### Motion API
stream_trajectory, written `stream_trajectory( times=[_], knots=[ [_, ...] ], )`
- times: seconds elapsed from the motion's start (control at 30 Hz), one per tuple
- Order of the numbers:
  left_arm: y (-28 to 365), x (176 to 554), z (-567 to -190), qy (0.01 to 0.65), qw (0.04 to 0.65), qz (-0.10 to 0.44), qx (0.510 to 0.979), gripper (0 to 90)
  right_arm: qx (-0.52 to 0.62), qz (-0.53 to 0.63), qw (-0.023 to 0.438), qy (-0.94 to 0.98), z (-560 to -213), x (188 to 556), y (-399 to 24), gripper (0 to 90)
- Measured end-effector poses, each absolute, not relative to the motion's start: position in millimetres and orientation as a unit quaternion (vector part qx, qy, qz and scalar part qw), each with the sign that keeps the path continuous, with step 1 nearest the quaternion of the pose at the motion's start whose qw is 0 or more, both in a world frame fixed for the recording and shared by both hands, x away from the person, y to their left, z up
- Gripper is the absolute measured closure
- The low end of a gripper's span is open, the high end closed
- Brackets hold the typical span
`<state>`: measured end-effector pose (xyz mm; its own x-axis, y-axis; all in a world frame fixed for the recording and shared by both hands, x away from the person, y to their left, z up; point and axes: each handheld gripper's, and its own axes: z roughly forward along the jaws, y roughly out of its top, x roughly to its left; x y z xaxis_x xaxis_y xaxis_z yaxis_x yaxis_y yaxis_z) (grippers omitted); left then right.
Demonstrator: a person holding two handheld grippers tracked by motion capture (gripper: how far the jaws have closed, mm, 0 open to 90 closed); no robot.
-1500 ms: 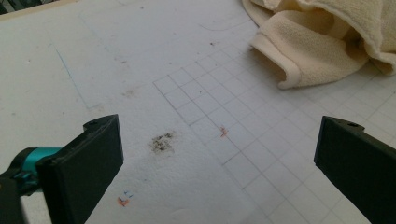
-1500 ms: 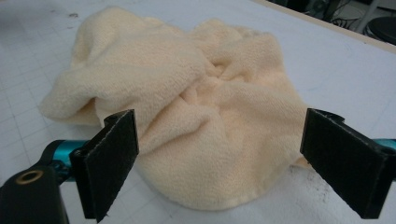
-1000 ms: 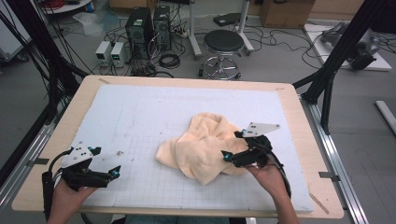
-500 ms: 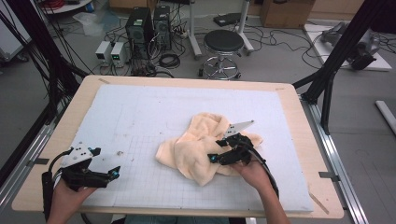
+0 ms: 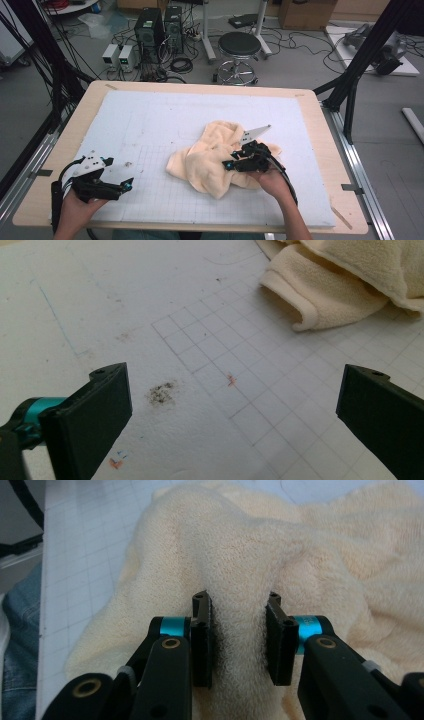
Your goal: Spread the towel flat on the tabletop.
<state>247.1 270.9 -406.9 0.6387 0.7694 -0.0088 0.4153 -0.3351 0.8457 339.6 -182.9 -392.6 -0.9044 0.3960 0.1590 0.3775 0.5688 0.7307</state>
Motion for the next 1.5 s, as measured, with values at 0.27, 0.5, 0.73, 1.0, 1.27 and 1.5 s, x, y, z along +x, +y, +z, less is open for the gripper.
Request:
stream_trajectory(
  times=[0.27, 0.5, 0.73, 1.0, 1.27, 1.5],
  knots=[
    [272, 245, -405, 0.374, 0.443, 0.204, 0.789, 1.8, 0.141, 0.448, 0.037, 0.882, -329, 344, -159, 71.9],
    [272, 244, -404, 0.374, 0.447, 0.206, 0.786, 1.8, 0.056, 0.471, 0.043, 0.879, -287, 334, -128, 71.6],
    [269, 242, -402, 0.363, 0.452, 0.204, 0.789, 1.8, 0.057, 0.417, -0.015, 0.907, -334, 335, -100, 68.9],
    [252, 245, -396, 0.332, 0.460, 0.198, 0.799, 1.8, 0.120, 0.442, -0.027, 0.888, -358, 334, -124, 42.2],
    [219, 262, -383, 0.280, 0.467, 0.181, 0.819, 11.2, 0.189, 0.465, 0.064, 0.862, -358, 308, -197, 38.1],
    [192, 292, -380, 0.266, 0.460, 0.175, 0.829, 20.6, 0.221, 0.444, 0.089, 0.864, -391, 307, -221, 42.7]
  ],
)
